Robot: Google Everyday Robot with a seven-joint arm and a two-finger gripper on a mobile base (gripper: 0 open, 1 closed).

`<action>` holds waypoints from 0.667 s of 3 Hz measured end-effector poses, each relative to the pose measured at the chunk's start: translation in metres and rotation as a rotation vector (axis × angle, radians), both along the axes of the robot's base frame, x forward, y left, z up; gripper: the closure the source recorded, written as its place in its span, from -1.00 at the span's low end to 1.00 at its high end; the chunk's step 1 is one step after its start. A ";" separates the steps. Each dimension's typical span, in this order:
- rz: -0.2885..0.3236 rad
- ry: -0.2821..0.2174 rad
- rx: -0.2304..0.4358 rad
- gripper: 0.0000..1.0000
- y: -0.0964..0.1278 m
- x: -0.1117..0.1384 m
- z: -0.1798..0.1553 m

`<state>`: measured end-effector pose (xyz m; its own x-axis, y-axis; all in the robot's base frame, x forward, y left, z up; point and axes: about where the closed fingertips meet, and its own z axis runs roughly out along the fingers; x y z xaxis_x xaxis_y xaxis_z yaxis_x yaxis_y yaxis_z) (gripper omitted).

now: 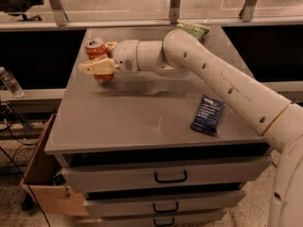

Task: Pick coke can

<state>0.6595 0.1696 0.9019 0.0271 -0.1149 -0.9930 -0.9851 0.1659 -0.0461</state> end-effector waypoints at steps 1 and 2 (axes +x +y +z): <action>-0.027 -0.039 0.036 0.76 -0.024 -0.004 0.030; -0.078 -0.061 0.033 1.00 -0.073 -0.011 0.056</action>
Offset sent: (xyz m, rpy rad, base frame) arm -0.0178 -0.1523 0.0905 0.0206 -0.0899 -0.1670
